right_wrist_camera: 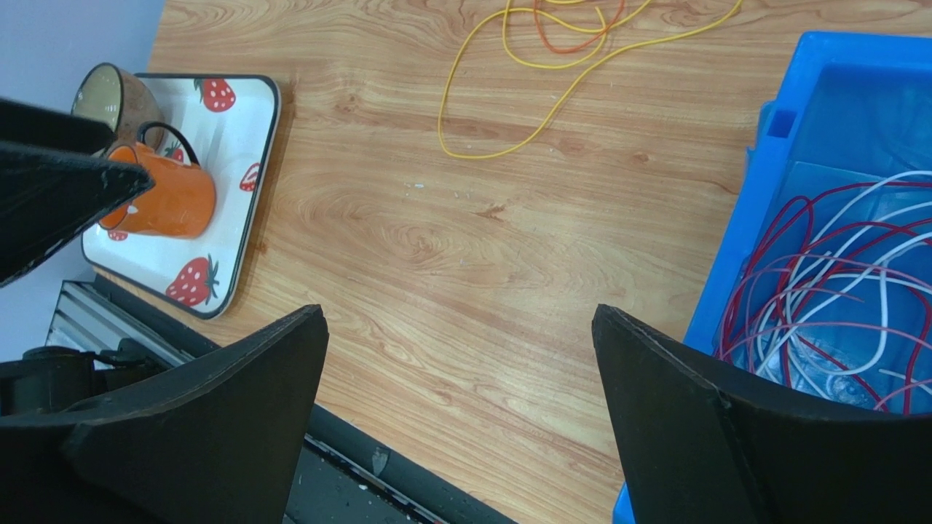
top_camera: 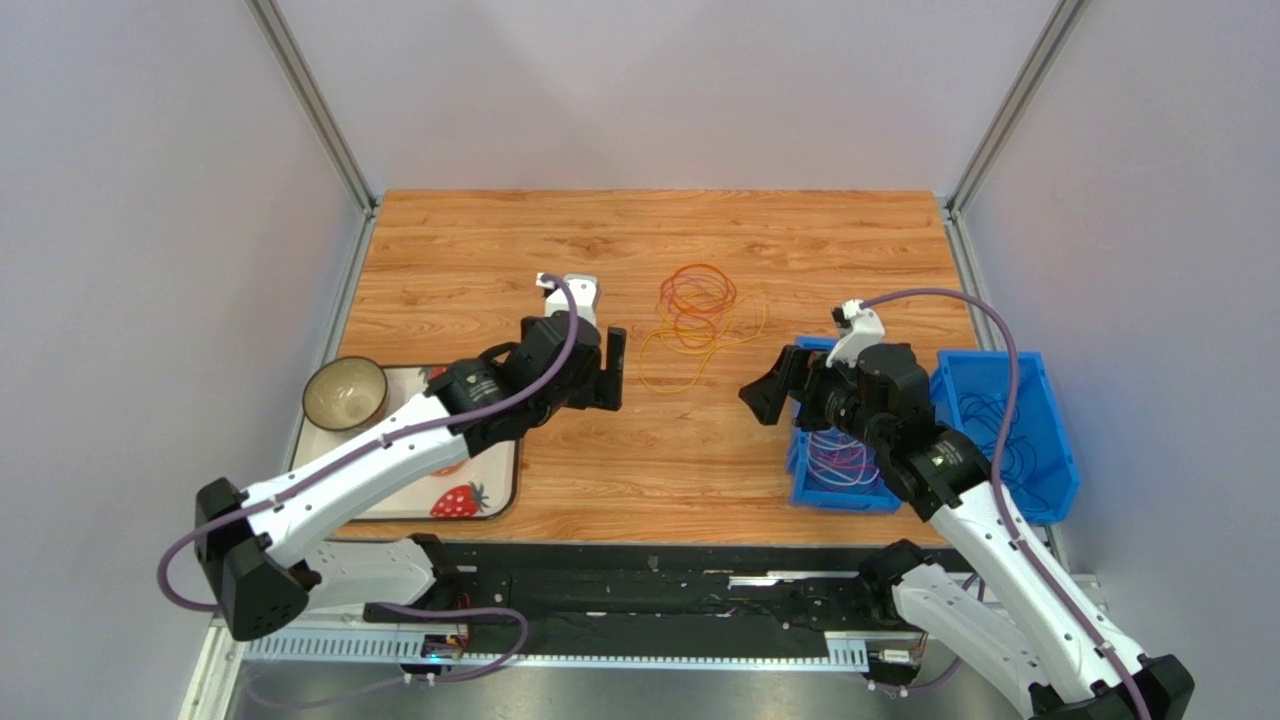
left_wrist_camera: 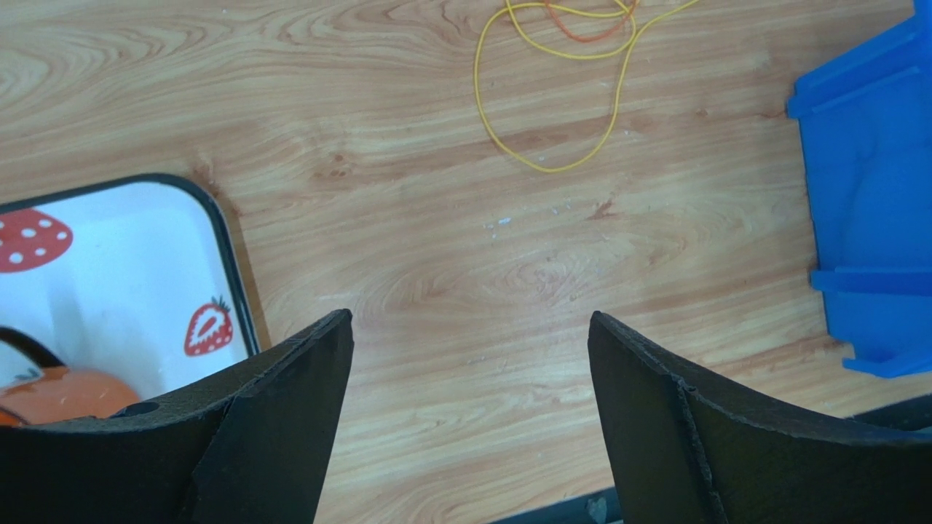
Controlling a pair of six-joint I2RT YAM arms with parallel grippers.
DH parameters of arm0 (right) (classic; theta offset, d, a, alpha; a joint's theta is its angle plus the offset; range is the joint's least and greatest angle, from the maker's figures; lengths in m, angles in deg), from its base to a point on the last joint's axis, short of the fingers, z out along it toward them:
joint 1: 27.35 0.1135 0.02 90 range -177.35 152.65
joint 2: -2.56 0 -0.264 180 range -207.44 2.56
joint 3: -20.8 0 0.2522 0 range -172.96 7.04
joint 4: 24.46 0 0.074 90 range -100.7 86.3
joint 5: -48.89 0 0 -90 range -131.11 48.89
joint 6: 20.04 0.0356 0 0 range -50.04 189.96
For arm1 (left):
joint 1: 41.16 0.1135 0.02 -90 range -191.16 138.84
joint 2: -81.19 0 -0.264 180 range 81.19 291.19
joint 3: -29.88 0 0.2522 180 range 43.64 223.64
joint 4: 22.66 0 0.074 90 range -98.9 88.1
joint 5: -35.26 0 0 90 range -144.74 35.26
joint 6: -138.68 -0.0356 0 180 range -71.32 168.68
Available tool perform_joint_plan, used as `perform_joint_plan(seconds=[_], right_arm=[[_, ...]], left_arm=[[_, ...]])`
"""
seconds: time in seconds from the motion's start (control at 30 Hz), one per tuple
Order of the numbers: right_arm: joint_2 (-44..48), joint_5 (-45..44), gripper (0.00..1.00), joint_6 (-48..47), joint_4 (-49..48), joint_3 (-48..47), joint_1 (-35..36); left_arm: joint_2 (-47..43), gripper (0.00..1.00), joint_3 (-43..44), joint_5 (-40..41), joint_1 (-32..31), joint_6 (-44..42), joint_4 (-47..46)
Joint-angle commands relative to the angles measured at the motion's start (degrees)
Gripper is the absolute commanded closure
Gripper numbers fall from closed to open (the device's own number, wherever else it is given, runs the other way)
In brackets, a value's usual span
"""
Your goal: Untangle the cables
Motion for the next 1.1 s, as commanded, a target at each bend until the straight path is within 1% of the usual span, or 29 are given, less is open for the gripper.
perform_joint_plan(seconds=[0.0,0.23,0.37,0.47,0.57,0.77,0.93,1.0,1.07], right_arm=[[1.58,1.99,0.05,-1.23,0.15,1.84,0.15],[1.15,1.81,0.06,0.09,-0.38,3.95,0.15],[0.36,1.81,0.07,0.35,-0.2,3.86,0.15],[-0.17,2.07,0.08,0.44,0.24,4.04,0.15],[-0.7,2.42,0.09,0.7,0.33,4.47,0.15],[-0.87,3.57,0.1,1.32,-0.29,6.15,0.15],[-1.75,3.83,0.1,0.88,-1.08,6.85,0.15],[-2.71,4.27,0.1,0.79,-1.6,6.94,0.15],[-3.24,4.71,0.1,0.88,-2.3,7.03,0.15]], left_arm=[[4.03,0.14,3.87,-0.3,1.8,-1.44,-5.61],[11.67,0.16,6.69,-3.81,5.94,-2.84,-9.57],[19.48,0.18,8.97,-3.82,6.55,-4.34,-13.26],[25.29,0.21,12.65,-3.29,6.99,-4.43,-13.71],[29.86,0.22,14.68,-3.81,7.26,-4.08,-14.41],[36.2,0.25,17.15,-3.55,8.57,-0.39,-12.66],[39.18,0.27,16.36,-7.59,9.37,4.97,-14.32],[40.33,0.28,17.85,-7.86,9.37,7.94,-13.18],[42.0,0.3,20.04,-7.33,9.36,10.24,-10.03]])
